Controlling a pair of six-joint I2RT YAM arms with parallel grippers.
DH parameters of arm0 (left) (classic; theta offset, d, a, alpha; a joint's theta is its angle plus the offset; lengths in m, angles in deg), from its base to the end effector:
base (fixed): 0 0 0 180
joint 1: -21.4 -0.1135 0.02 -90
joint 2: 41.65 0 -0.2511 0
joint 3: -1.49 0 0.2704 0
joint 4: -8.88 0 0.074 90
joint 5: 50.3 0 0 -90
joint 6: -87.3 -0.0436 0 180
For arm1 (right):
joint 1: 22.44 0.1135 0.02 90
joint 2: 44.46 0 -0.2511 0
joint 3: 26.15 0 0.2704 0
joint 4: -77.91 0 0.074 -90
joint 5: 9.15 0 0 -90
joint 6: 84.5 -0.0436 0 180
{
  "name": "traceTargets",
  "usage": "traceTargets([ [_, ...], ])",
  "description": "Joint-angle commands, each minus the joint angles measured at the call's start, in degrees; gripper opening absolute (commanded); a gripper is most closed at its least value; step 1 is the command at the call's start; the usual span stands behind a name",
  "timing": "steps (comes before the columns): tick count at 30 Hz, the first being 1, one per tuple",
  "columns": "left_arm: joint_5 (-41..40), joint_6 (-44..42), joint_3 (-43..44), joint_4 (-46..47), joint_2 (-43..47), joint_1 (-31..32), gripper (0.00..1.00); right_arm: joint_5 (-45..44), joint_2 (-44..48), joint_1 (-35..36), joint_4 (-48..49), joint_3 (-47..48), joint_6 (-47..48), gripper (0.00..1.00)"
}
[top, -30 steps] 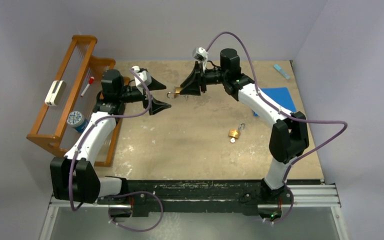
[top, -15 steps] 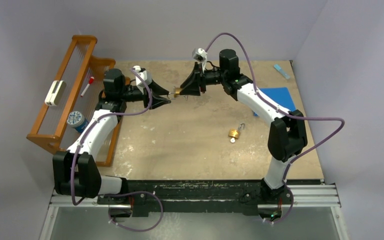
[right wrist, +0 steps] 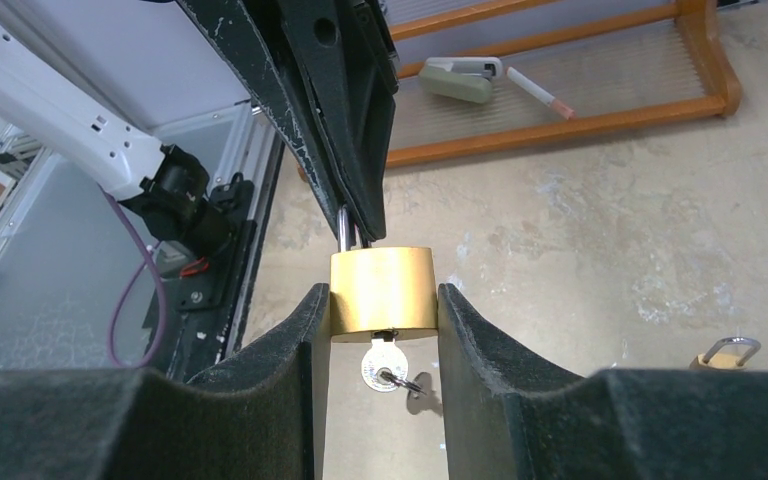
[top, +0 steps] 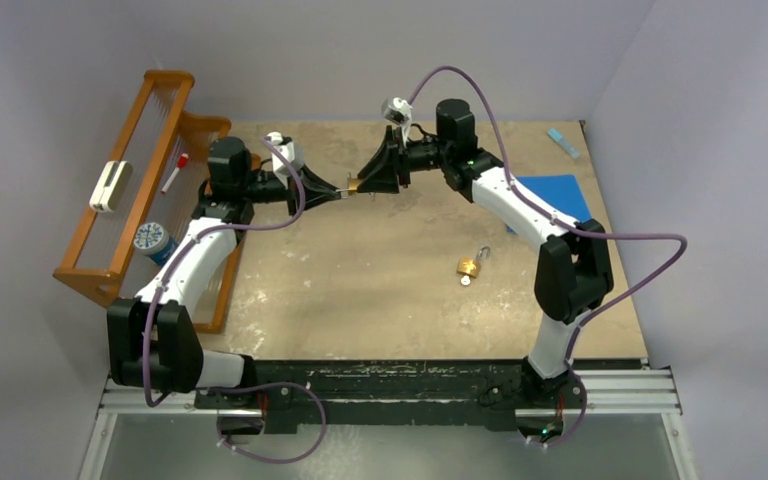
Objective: Lock with the key
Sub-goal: Lock the lock.
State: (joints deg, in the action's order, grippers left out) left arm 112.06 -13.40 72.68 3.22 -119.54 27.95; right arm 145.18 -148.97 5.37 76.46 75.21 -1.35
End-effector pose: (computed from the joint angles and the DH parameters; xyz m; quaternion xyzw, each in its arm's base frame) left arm 0.3142 -0.0779 0.3088 0.4602 0.5663 -0.4413 0.5223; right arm 0.3757 0.2426 0.3343 -0.4682 0.5461 0.5445 0.4315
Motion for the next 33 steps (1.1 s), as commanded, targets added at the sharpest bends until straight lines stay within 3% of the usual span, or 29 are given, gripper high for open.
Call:
traceTargets([
  [1,2.46,-1.76,1.22,3.20,0.19,0.29,0.00,0.48,1.23,0.76,-0.50,2.30,1.59,0.39],
  [2,1.72,-2.00,1.51,3.31,0.26,0.16,0.00,-1.28,1.99,0.63,-2.67,2.27,3.81,0.56],
  [3,1.01,-2.04,1.69,3.50,0.32,0.02,0.00,-3.46,3.10,0.44,-3.84,1.61,5.56,0.65],
  [6,0.23,-1.90,2.83,4.13,0.44,-0.44,0.00,-8.59,7.27,-0.55,1.90,-4.09,6.59,0.79],
  [9,0.34,-1.94,4.17,4.21,0.68,-0.91,0.00,-10.41,11.16,-1.00,14.99,-12.68,6.60,0.83],
  [11,0.67,-1.93,5.02,4.13,0.78,-1.09,0.00,-9.50,13.14,-1.08,29.25,-19.27,6.59,0.84],
  [14,0.94,-1.87,5.29,4.07,1.25,-1.07,0.00,-7.27,12.65,-1.16,50.85,-27.01,0.54,0.92],
  [22,1.51,-1.97,4.60,3.80,2.56,-1.13,0.00,-1.54,6.30,-1.50,55.24,-19.89,-7.97,0.80],
  [29,1.30,-2.96,4.02,4.03,3.03,-1.10,0.00,1.21,3.31,-1.42,51.12,-14.66,-10.21,0.58],
  [33,0.88,-3.01,3.61,4.55,3.16,-1.10,0.00,1.71,1.77,-1.35,51.52,-13.51,-11.95,0.52],
])
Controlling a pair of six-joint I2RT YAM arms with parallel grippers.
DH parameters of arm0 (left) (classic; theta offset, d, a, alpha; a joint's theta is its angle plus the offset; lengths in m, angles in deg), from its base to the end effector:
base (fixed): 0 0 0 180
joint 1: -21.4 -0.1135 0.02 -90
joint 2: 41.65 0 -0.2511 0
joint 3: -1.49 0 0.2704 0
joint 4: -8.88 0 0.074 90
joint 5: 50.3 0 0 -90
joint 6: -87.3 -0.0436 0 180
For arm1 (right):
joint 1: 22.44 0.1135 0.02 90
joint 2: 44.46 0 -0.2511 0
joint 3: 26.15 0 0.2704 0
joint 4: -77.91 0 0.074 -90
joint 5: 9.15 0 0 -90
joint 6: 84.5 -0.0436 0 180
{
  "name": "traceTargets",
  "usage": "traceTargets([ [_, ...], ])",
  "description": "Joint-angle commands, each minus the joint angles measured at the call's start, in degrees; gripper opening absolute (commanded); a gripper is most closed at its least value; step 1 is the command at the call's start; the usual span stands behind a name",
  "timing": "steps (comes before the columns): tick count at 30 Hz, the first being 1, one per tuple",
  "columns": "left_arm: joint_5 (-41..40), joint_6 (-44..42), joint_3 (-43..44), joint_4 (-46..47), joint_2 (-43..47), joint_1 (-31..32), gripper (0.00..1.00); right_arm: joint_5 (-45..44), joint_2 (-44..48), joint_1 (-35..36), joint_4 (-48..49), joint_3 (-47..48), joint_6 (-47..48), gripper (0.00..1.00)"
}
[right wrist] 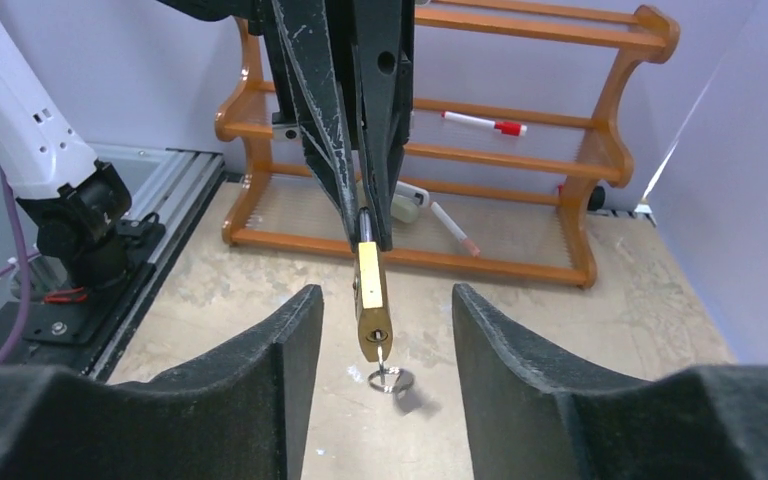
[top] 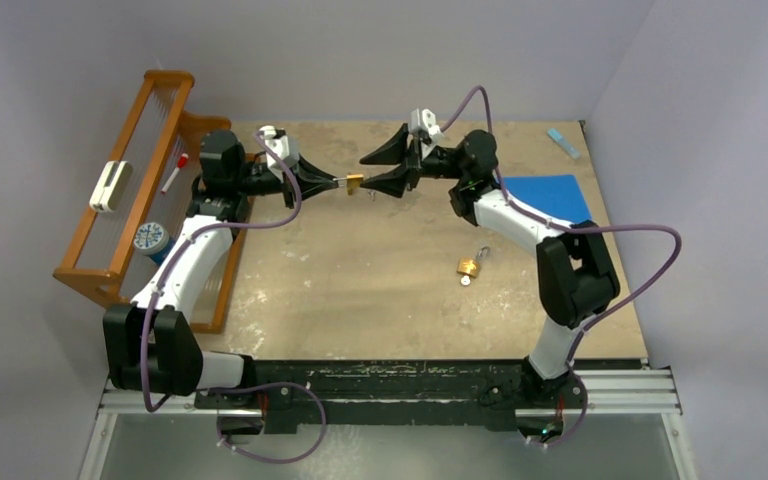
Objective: Lock with the key
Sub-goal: Lock the lock.
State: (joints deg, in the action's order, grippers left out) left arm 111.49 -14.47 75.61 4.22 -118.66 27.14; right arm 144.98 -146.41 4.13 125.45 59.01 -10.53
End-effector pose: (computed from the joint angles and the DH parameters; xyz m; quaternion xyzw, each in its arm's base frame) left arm 0.3147 -0.0733 0.3330 0.4746 0.5434 -0.4123 0.5563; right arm 0.3499 0.2188 0.3286 -0.4980 0.3748 0.5121 0.5910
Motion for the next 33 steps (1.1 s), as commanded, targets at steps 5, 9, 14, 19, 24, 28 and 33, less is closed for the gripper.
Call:
traceTargets([
  [5,1.06,-1.94,0.65,3.73,2.19,-0.29,0.00,2.16,-2.11,0.24,2.23,3.71,-3.60,0.47],
  [9,0.40,-1.94,0.34,4.09,1.98,-0.29,0.00,2.46,-3.13,0.66,1.77,4.65,-3.95,0.44],
  [14,-0.75,-1.87,-0.15,4.89,1.92,-0.20,0.00,2.81,-3.75,1.22,-0.40,5.84,-3.52,0.29],
  [19,-1.15,-2.10,-0.92,4.97,2.21,-0.06,0.00,3.30,-4.33,2.00,-3.19,7.64,-2.67,0.00],
  [24,-1.51,-1.46,-0.61,4.28,2.64,-0.02,0.07,3.75,-2.73,1.30,-3.21,6.54,-1.99,0.00],
  [28,-0.68,-1.28,-0.83,3.77,2.96,-0.02,0.12,3.97,-2.17,0.83,-3.33,6.22,-1.96,0.00],
  [33,-0.98,-0.19,-0.74,3.28,3.59,-0.02,0.27,3.80,-1.44,0.24,-3.63,6.17,-1.57,0.00],
])
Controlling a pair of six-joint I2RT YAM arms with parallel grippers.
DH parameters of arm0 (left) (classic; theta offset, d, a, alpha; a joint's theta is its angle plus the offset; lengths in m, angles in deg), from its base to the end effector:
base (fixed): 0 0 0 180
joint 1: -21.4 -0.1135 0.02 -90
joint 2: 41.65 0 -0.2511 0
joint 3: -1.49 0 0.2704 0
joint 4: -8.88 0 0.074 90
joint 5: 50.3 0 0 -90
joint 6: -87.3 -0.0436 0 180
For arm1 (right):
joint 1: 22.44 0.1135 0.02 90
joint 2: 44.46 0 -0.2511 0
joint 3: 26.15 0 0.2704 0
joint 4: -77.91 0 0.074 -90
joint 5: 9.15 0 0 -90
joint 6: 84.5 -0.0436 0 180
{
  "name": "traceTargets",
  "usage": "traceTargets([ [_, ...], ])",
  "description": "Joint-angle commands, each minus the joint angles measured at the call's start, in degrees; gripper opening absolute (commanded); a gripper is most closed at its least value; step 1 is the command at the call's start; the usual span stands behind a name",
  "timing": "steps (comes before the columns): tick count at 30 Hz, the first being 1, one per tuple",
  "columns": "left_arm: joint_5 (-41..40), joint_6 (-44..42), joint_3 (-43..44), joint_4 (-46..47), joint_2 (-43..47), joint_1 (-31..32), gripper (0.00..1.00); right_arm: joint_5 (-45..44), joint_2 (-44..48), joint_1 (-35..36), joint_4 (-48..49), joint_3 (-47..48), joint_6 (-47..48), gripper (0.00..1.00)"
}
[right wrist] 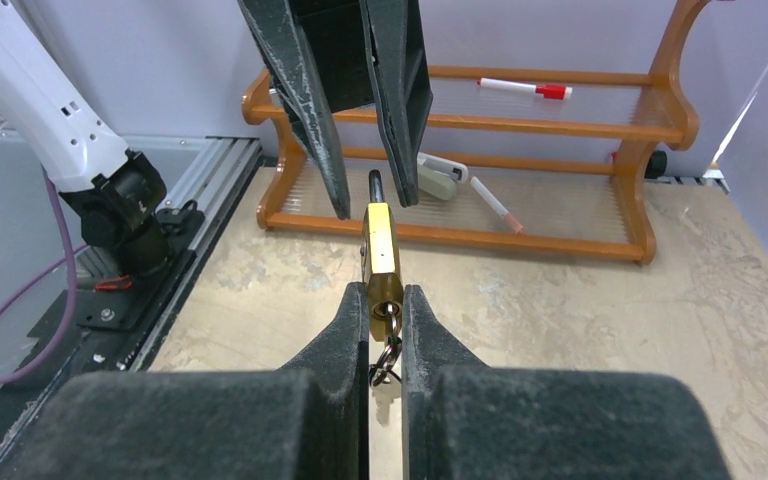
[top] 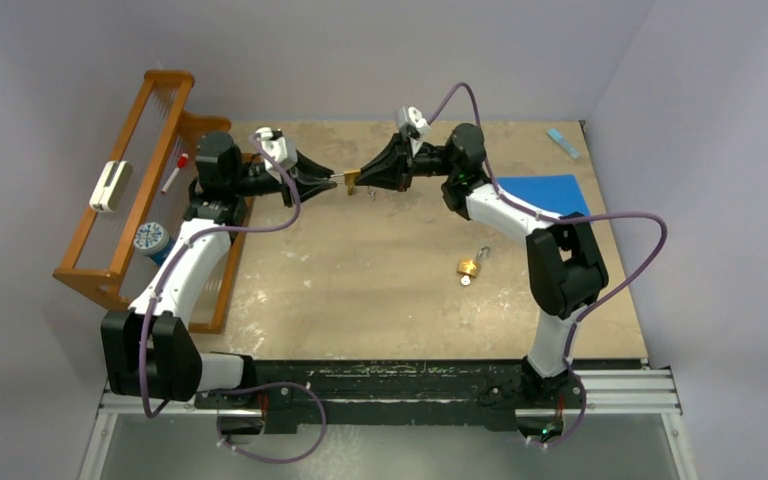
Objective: Lock with the key
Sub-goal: Lock the lock.
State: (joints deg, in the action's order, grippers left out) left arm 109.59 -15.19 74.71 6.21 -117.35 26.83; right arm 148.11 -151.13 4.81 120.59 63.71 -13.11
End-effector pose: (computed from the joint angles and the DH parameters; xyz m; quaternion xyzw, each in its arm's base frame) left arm 0.3115 -0.0707 0.3371 0.4759 0.5375 -0.3880 0.5780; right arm 0.3662 0.2338 0.3155 -0.5013 0.4054 0.5457 0.5353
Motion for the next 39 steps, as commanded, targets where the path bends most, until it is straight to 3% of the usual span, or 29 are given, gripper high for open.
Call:
traceTargets([
  [1,0.61,0.49,0.16,1.12,2.37,0.28,0.29,0.68,3.41,-0.56,1.11,1.48,1.11,0.00],
  [10,0.05,0.47,-0.02,0.34,2.72,0.29,0.39,0.32,4.73,-1.09,0.92,0.92,1.47,0.00],
  [18,-0.36,0.65,-0.25,1.24,2.33,0.37,0.40,-0.07,4.31,-1.14,2.73,1.34,-0.59,0.00],
  [20,-0.50,0.76,-0.22,1.53,2.34,0.37,0.37,0.05,4.20,-1.13,3.16,1.29,-1.06,0.00],
  [27,1.73,1.02,-0.28,2.64,2.14,0.46,0.00,0.40,3.63,-1.04,3.38,1.68,-1.50,0.00],
  [39,6.93,1.45,-0.44,2.26,1.79,0.75,0.00,0.47,2.70,0.11,3.57,2.79,-0.79,0.00],
])
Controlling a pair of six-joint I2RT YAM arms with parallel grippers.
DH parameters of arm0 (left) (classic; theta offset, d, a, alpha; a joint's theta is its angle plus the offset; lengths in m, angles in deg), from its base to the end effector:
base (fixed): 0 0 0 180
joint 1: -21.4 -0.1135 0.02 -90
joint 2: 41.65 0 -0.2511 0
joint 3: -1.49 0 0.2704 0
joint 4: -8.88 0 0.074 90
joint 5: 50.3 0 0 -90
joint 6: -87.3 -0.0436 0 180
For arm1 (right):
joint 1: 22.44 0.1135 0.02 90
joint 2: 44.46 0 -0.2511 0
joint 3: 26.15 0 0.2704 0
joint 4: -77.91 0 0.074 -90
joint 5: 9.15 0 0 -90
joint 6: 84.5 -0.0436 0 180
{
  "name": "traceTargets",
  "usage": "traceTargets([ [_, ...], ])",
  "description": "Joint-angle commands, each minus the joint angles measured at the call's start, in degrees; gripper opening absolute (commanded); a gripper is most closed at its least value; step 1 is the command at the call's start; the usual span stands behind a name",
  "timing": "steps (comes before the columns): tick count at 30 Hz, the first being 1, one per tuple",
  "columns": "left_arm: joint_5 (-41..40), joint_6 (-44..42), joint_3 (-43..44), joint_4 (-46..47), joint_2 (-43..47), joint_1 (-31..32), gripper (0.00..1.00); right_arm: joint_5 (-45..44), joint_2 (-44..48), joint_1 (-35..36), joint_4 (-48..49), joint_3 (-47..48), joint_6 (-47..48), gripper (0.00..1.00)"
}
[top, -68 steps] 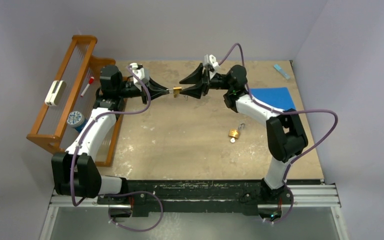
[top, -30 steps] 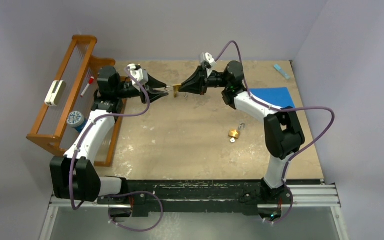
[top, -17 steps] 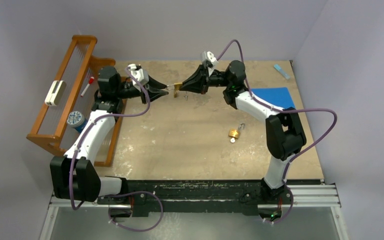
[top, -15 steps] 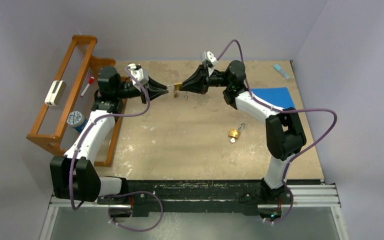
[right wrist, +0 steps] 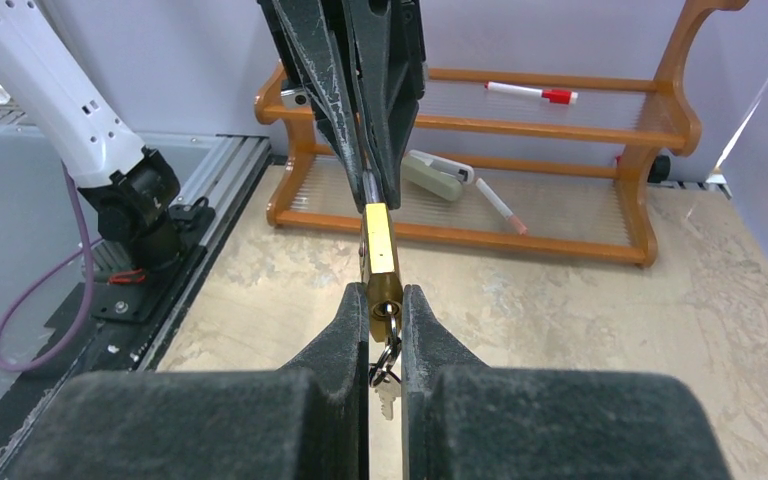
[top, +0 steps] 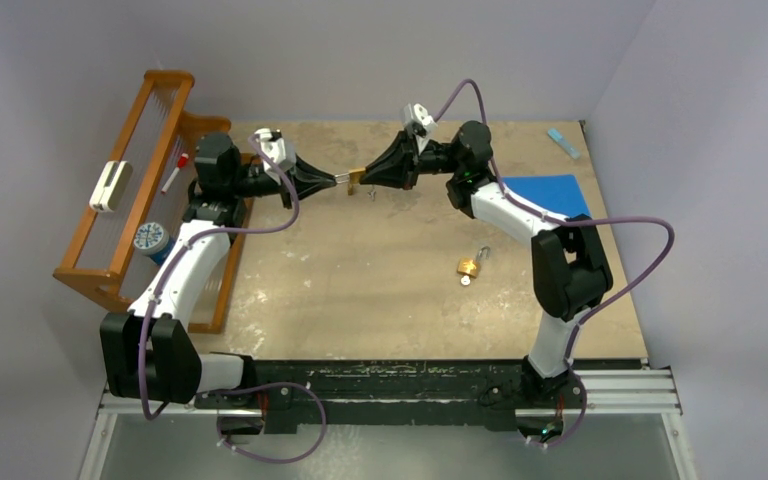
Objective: Lock with the key
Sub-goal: Lock the lock.
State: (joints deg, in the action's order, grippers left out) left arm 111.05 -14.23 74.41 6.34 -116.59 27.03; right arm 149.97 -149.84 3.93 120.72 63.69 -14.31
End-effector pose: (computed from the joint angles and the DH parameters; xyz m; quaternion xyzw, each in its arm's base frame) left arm 0.3071 -0.0718 0.3395 0.4803 0.5311 -0.3995 0.5724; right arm 0.3642 0.2260 0.3242 -0.5081 0.4002 0.5474 0.5311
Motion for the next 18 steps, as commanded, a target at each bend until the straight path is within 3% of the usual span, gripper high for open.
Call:
traceTargets([
  [1,5.88,0.66,-0.15,2.11,1.02,0.67,0.00,-1.50,1.29,1.15,3.43,2.86,0.67,0.00],
  [18,6.16,-0.31,-0.42,0.53,0.86,1.81,0.00,-1.49,-1.58,5.56,3.36,5.95,0.50,0.00],
])
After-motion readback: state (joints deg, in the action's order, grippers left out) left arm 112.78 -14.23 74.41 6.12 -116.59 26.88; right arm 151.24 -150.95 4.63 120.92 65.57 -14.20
